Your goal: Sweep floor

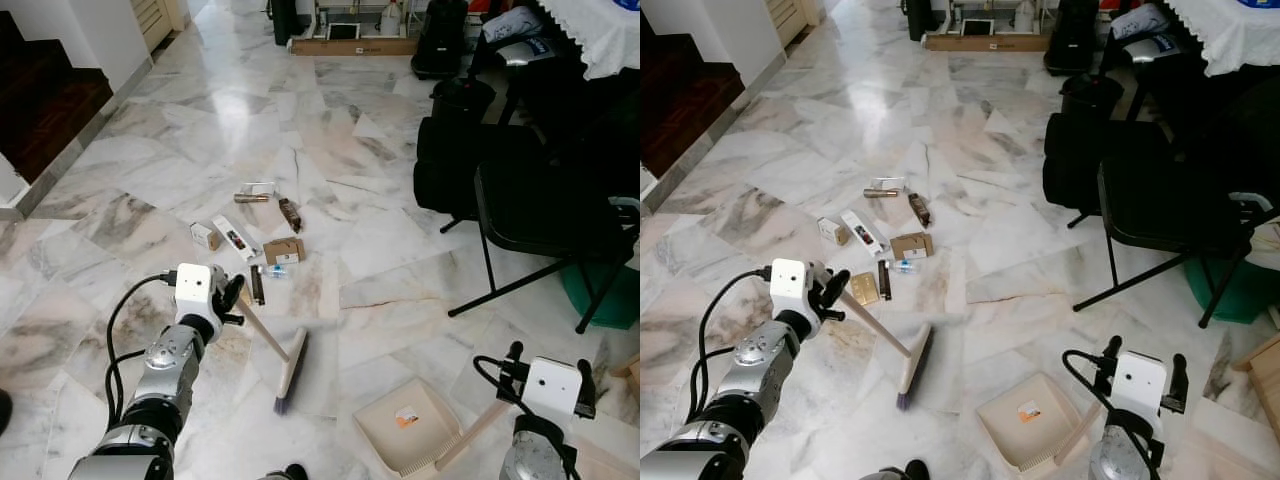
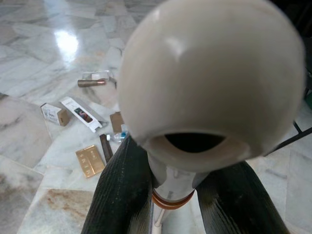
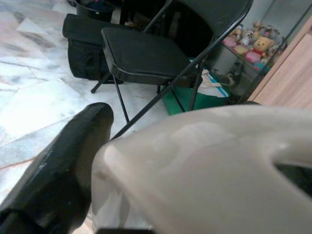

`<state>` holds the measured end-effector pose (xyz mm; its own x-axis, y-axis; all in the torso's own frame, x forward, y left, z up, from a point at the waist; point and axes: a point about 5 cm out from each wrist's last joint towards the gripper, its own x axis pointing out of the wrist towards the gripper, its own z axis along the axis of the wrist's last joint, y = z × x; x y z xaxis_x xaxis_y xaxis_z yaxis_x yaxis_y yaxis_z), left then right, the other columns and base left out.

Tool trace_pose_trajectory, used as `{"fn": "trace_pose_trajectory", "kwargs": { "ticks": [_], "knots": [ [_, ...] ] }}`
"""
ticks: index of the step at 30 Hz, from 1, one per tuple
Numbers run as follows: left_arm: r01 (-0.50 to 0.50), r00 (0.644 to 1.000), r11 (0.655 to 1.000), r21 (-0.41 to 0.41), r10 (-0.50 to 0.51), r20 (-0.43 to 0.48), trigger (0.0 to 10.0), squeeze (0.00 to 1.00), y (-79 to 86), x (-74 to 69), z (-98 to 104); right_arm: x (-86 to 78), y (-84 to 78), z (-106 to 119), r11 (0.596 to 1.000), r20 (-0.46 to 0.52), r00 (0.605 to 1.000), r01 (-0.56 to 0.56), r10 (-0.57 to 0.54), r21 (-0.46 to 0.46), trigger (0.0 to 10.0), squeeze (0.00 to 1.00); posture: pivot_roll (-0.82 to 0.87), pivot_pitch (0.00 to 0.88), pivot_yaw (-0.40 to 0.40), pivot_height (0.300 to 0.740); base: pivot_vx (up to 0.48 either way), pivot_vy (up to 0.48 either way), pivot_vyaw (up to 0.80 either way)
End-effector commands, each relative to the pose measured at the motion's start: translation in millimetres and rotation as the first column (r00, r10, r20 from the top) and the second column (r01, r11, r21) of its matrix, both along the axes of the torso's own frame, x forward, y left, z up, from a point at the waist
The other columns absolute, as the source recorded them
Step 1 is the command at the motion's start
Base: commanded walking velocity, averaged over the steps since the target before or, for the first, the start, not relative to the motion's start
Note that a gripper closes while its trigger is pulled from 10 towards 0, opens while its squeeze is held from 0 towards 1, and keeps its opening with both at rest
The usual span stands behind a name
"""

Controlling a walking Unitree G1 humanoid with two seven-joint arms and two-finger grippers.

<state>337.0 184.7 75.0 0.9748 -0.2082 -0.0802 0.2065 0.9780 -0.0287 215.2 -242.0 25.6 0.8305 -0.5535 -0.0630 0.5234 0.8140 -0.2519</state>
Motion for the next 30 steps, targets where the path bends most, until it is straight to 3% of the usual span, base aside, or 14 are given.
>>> {"fn": "trace_pose_trajectory", "kwargs": {
  "ticks": [1,8,9,22,30],
  "knots": [
    [0.001,0.999,1.000,0.017,-0.002,0.032,10.0,0.00,2.7,3.2,7.2,-3.4,-0.4,2.9,1.000,0.019,1.000,0.007,-0.007,-0.005,10.0,1.00,0.04,0.095,0.095,0.740,0.000,0.000,0.00],
    [0.002,1.000,1.000,0.015,-0.003,0.031,10.0,0.00,2.6,3.1,7.1,-3.8,-0.5,10.6,0.999,0.046,0.999,0.022,-0.021,-0.026,10.0,1.00,0.04,0.098,0.096,0.740,0.000,0.000,0.00],
    [0.001,1.000,1.000,0.016,-0.002,0.030,10.0,0.00,2.7,3.0,6.8,-5.5,-1.4,13.9,0.998,0.053,0.998,0.040,-0.038,-0.043,10.0,0.00,0.04,0.101,0.096,0.740,0.000,0.000,0.00],
    [0.001,1.000,1.000,0.015,-0.002,0.025,10.0,0.00,3.3,1.5,4.9,-27.2,8.8,27.2,0.999,0.096,0.994,0.048,-0.045,-0.026,10.0,0.00,0.03,0.109,0.093,0.740,0.000,0.000,0.00],
    [0.013,1.000,1.000,0.011,-0.013,0.020,10.0,0.00,-0.4,1.1,3.4,-27.5,15.8,1.7,0.999,-0.028,1.000,-0.003,0.004,0.037,10.0,0.00,0.03,0.108,0.093,0.740,0.000,0.000,0.00]
  ]
}}
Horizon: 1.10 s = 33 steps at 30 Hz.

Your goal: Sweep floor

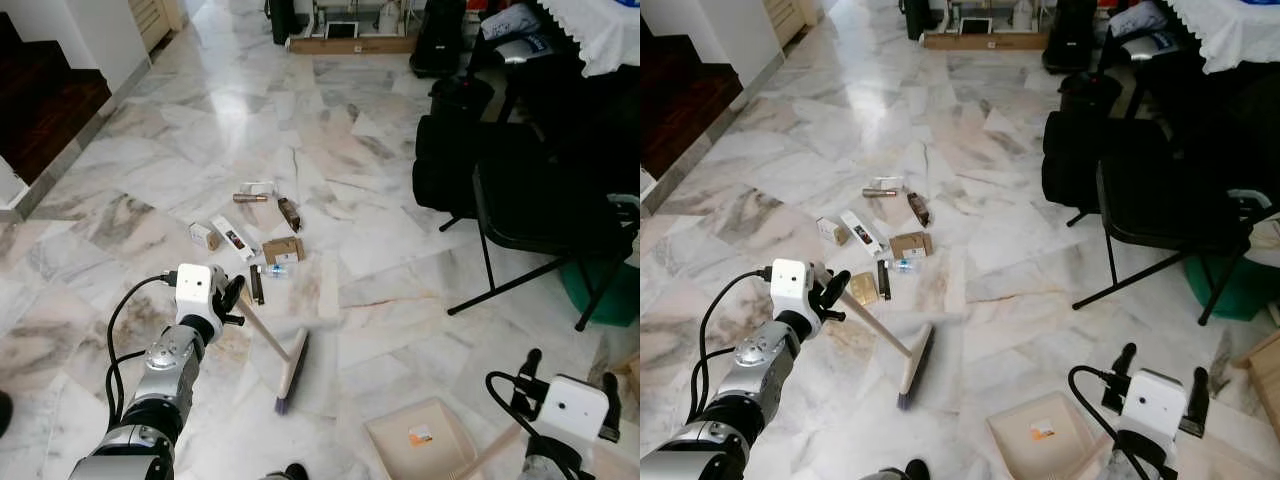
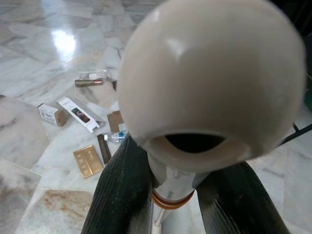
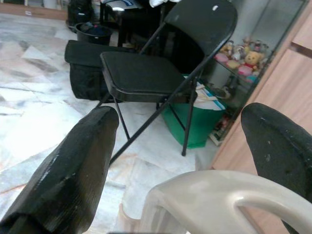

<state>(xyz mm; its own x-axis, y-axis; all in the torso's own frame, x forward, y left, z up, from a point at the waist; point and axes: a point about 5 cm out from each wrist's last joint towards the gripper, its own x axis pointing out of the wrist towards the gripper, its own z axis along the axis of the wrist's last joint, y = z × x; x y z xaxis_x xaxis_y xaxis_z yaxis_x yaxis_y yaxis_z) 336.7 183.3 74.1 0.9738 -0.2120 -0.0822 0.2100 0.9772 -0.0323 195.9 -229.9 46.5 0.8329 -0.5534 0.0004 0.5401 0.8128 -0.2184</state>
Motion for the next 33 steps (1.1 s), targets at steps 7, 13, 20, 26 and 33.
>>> {"fn": "trace_pose_trajectory", "kwargs": {
  "ticks": [7,13,20,26,33],
  "knots": [
    [0.007,1.000,1.000,0.018,-0.007,0.020,10.0,0.00,3.1,0.7,3.7,-21.9,10.0,-40.5,0.991,-0.206,0.976,0.089,-0.067,0.100,10.0,0.00,0.04,0.101,0.092,0.740,0.000,0.000,0.00],
    [0.012,1.000,1.000,0.019,-0.012,0.012,10.0,0.00,2.5,-0.5,1.5,-37.5,18.4,-62.2,0.978,-0.301,0.951,0.121,-0.064,0.172,10.0,0.00,0.03,0.089,0.093,0.740,0.000,0.000,0.00],
    [0.016,1.000,1.000,0.017,-0.017,0.018,10.0,0.00,1.2,0.8,3.1,-36.0,12.9,-55.2,0.981,-0.241,0.966,0.135,-0.099,0.140,10.0,0.00,0.03,0.076,0.093,0.740,0.000,0.000,0.00],
    [0.019,1.000,1.000,0.021,-0.020,0.015,10.0,0.00,1.3,0.6,2.6,-23.3,-0.7,-46.0,0.987,-0.235,0.966,0.131,-0.105,0.097,10.0,0.00,0.02,0.085,0.100,0.740,0.000,0.000,0.00],
    [0.027,1.000,0.999,0.017,-0.028,0.008,10.0,0.00,-2.9,1.2,1.7,6.4,-11.9,-44.6,0.991,-0.213,0.977,0.047,-0.019,0.127,10.0,0.00,0.03,0.098,0.106,0.740,0.000,0.000,0.00]
  ]
}}
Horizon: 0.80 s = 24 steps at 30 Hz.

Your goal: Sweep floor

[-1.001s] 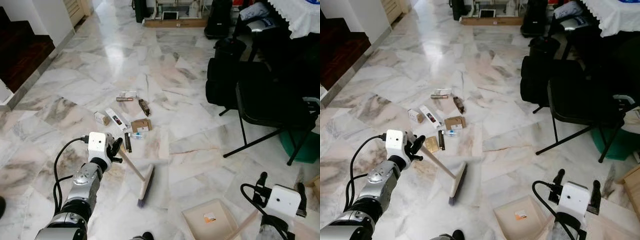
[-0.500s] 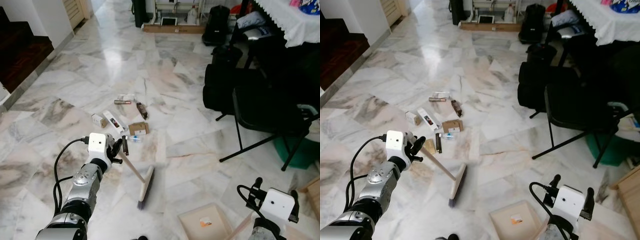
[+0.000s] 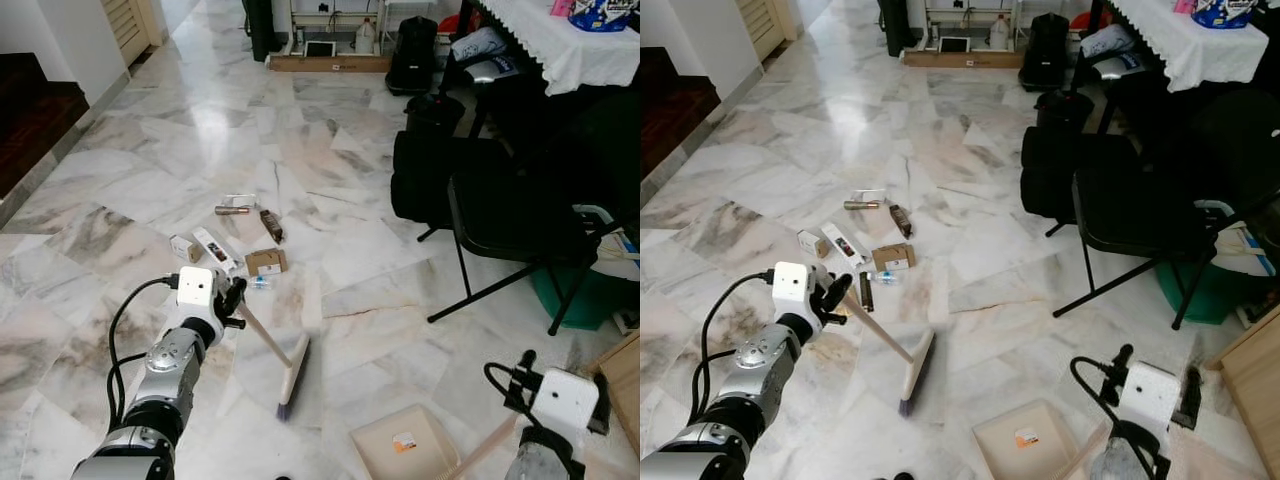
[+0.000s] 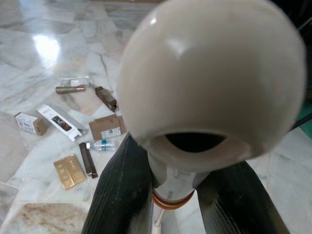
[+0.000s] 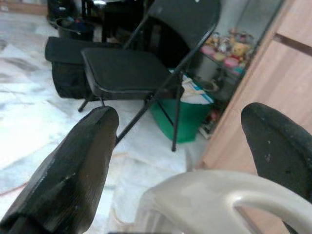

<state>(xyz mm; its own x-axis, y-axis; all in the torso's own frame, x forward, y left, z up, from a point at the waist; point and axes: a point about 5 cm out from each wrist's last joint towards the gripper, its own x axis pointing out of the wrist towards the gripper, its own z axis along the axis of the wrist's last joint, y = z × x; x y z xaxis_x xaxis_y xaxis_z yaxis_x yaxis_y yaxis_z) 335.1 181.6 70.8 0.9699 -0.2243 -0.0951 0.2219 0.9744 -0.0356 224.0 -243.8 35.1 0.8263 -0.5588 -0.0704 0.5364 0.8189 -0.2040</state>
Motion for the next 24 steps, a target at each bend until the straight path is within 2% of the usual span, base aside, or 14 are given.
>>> {"fn": "trace_pose_trajectory", "kwargs": {
  "ticks": [1,4,6,10,11,14,17,21,24],
  "knots": [
    [0.015,1.000,1.000,0.017,-0.016,0.023,10.0,0.00,-1.2,3.2,5.6,-8.0,-4.5,-26.8,0.997,-0.140,0.990,0.011,0.000,0.075,10.0,0.00,0.03,0.098,0.107,0.740,0.000,0.000,0.00],
    [0.011,1.000,1.000,0.018,-0.011,0.027,10.0,0.00,0.3,3.8,7.0,4.1,-10.4,-17.1,0.997,-0.096,0.995,-0.003,0.010,0.074,10.0,0.00,0.04,0.098,0.107,0.740,0.000,0.000,0.00],
    [0.002,0.999,1.000,0.021,-0.003,0.032,10.0,0.00,3.3,4.8,9.1,19.3,-17.9,-3.2,0.998,-0.052,0.998,-0.021,0.024,0.053,10.0,0.00,0.04,0.098,0.108,0.740,0.000,0.000,0.00],
    [-0.002,0.999,1.000,0.023,0.001,0.033,10.0,0.00,4.6,5.1,9.5,29.0,-22.1,6.3,0.998,-0.018,0.999,-0.044,0.045,0.039,10.0,0.00,0.04,0.100,0.108,0.740,0.000,0.000,0.00],
    [-0.004,0.999,1.000,0.024,0.004,0.034,10.0,0.00,5.2,5.4,10.0,34.0,-23.5,13.2,0.997,0.018,0.998,-0.064,0.063,0.044,10.0,0.00,0.04,0.101,0.108,0.740,0.000,0.000,0.00],
    [-0.007,0.999,1.000,0.024,0.006,0.036,10.0,0.00,5.8,5.5,10.4,39.6,-23.4,19.9,0.993,0.062,0.994,-0.094,0.090,0.065,10.0,0.00,0.04,0.103,0.109,0.740,0.000,0.000,0.00],
    [-0.007,0.999,1.000,0.024,0.006,0.037,10.0,0.00,5.7,5.7,10.7,49.5,-15.8,29.5,0.976,0.117,0.975,-0.201,0.191,0.081,10.0,0.00,0.04,0.104,0.110,0.740,0.000,0.000,0.00],
    [-0.007,0.999,1.000,0.024,0.006,0.039,10.0,0.00,5.7,5.9,11.2,53.0,-11.2,35.7,0.966,0.149,0.962,-0.244,0.230,0.081,10.0,0.00,0.04,0.105,0.111,0.740,0.000,0.000,0.00],
    [-0.006,0.999,1.000,0.023,0.005,0.039,10.0,0.00,5.2,6.0,11.2,48.2,-11.0,35.2,0.966,0.154,0.960,-0.248,0.235,0.071,10.0,0.00,0.04,0.106,0.111,0.740,0.000,0.000,0.00]
  ]
}}
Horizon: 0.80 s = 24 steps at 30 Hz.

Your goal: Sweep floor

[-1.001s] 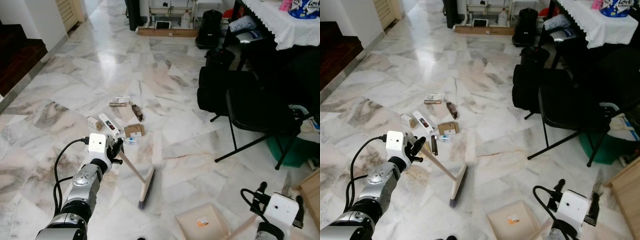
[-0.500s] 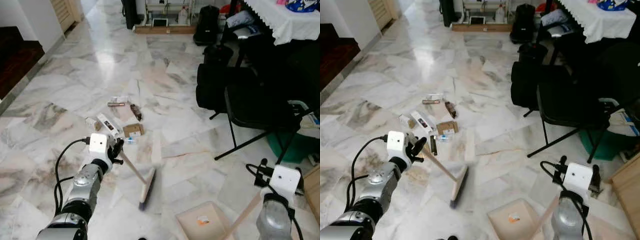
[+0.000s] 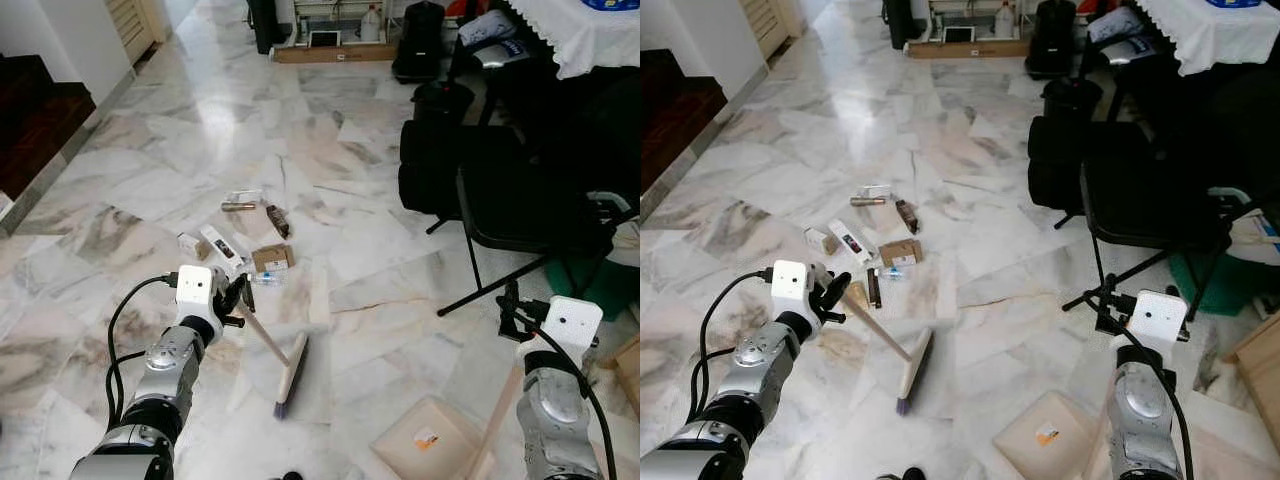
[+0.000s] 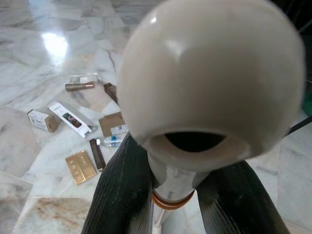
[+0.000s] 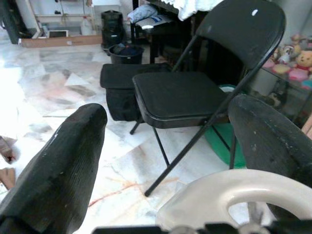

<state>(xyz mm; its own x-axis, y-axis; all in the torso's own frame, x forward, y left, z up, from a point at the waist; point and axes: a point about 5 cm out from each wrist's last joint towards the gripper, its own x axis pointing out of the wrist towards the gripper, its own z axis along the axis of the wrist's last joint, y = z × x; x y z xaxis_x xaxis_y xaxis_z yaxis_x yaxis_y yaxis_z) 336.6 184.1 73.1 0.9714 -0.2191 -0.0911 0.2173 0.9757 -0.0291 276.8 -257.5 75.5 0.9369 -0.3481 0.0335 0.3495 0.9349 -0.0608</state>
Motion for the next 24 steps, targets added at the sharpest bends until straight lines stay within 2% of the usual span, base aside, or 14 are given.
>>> {"fn": "trace_pose_trajectory", "kwargs": {
  "ticks": [1,6,10,12,13,17,23,24],
  "knots": [
    [-0.001,0.999,1.000,0.018,0.000,0.034,10.0,0.00,2.7,4.6,8.8,-4.6,2.7,-5.2,1.000,-0.014,1.000,-0.010,0.011,0.006,10.0,0.00,0.04,0.106,0.111,0.740,0.000,0.000,0.00],
    [0.000,0.999,1.000,0.014,-0.001,0.034,10.0,0.00,2.4,4.7,9.0,-24.8,-9.0,-15.0,0.998,-0.060,0.996,0.057,-0.059,-0.029,10.0,0.00,0.03,0.107,0.113,0.740,0.000,0.000,0.00],
    [0.003,0.999,1.000,0.012,-0.003,0.034,10.0,0.00,1.5,4.6,8.6,-34.4,-18.0,-17.6,0.991,-0.079,0.989,0.118,-0.122,-0.064,10.0,0.00,0.03,0.106,0.112,0.740,0.000,0.000,0.00],
    [0.006,0.999,1.000,0.009,-0.006,0.034,10.0,0.00,0.6,4.6,8.6,-53.2,-36.2,-24.9,0.960,-0.137,0.953,0.253,-0.269,-0.120,10.0,0.00,0.03,0.107,0.113,0.740,0.000,0.000,0.00],
    [0.007,0.999,1.000,0.008,-0.007,0.034,10.0,0.00,0.4,4.6,8.6,-57.1,-39.4,-27.0,0.952,-0.154,0.943,0.275,-0.295,-0.138,10.0,0.00,0.03,0.107,0.113,0.740,0.000,0.000,0.00],
    [0.013,0.999,1.000,0.006,-0.013,0.034,10.0,0.00,-1.0,5.1,8.9,-67.1,-43.2,-35.0,0.941,-0.190,0.927,0.293,-0.324,-0.172,10.0,0.00,0.03,0.103,0.114,0.740,0.000,0.000,0.00],
    [0.013,0.999,1.000,0.007,-0.013,0.033,10.0,0.00,-0.5,5.2,9.0,-73.8,-43.9,-39.5,0.927,-0.190,0.909,0.354,-0.372,-0.121,10.0,0.00,0.03,0.101,0.114,0.740,0.000,0.000,0.00],
    [0.013,0.999,1.000,0.007,-0.013,0.033,10.0,0.00,-0.6,5.2,8.9,-74.0,-43.7,-39.4,0.927,-0.192,0.908,0.355,-0.373,-0.121,10.0,0.73,0.03,0.101,0.113,0.740,0.000,0.000,0.00]
  ]
}}
